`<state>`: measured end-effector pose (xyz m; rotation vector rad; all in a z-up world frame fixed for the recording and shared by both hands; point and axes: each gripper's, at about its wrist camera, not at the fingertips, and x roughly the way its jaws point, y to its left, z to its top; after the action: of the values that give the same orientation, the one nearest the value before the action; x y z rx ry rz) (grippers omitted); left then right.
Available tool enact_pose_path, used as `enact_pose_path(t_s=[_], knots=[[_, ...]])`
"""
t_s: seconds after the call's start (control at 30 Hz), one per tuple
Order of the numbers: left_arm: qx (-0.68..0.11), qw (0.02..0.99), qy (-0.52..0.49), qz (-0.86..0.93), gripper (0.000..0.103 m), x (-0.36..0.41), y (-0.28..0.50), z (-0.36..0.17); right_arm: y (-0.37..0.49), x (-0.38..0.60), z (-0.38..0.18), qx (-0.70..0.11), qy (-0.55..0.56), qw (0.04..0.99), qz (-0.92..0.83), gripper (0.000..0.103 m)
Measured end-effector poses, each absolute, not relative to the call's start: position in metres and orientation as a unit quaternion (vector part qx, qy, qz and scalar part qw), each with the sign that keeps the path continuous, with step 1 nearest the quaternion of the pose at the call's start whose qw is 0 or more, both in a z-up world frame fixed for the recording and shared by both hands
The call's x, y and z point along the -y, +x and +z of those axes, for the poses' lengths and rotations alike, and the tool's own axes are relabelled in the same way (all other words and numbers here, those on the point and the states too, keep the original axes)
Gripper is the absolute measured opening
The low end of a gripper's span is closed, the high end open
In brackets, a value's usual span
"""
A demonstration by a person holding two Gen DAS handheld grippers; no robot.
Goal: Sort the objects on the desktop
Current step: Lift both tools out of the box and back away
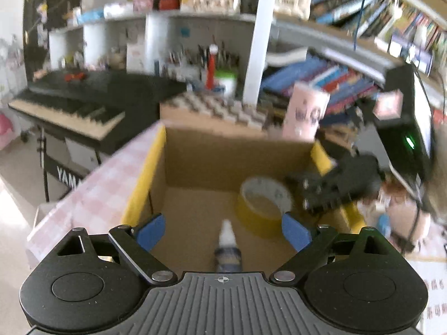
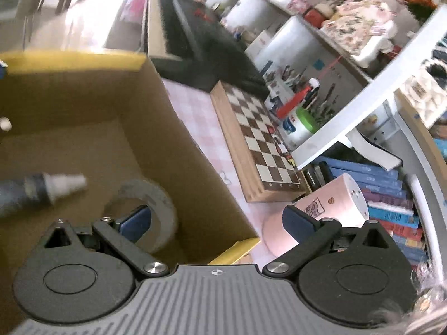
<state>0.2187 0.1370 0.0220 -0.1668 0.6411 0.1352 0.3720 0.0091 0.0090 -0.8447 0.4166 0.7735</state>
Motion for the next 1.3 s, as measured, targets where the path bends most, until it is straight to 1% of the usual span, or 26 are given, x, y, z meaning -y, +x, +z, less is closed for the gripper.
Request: enact_pose_path(t_s=[0.1,0.2,0.3,0.43,0.67,0.9,1.03,1.3], knots=[[-0.283,0.954,-0.072,0.066,0.093,-0.134,0.209,0.032,0.347,0.006,0.023,-0.181,-0.343,0.855,0.344,0.101],[-0.265,0.960,-0.069,0.052,0.093,-0.131,0.197,0.039,0.321,0.026,0.041,-0.176,-0.266,0.894,0.316,0.102],[-0.256,0.964,-0.061,0.036,0.093,-0.128,0.184,0.041,0.291,0.048,0.054,-0.177,-0.197,0.921,0.284,0.102],[-0.256,0.965,-0.062,0.013,0.093,-0.126,0.166,0.041,0.258,0.070,0.054,-0.198,-0.129,0.940,0.246,0.102],[-0.242,0.968,-0.059,-0.010,0.094,-0.120,0.138,0.040,0.204,0.084,0.043,-0.213,-0.072,0.960,0.169,0.102],[-0.226,0.973,-0.037,-0.017,0.094,-0.112,0.104,0.037,0.153,0.091,0.039,-0.211,-0.043,0.970,0.115,0.102],[-0.228,0.973,-0.026,-0.017,0.099,-0.108,0.081,0.032,0.124,0.093,0.032,-0.225,-0.031,0.970,0.089,0.102],[-0.255,0.967,-0.022,-0.014,0.099,-0.107,0.048,0.019,0.082,0.092,0.015,-0.270,-0.012,0.961,0.056,0.102]])
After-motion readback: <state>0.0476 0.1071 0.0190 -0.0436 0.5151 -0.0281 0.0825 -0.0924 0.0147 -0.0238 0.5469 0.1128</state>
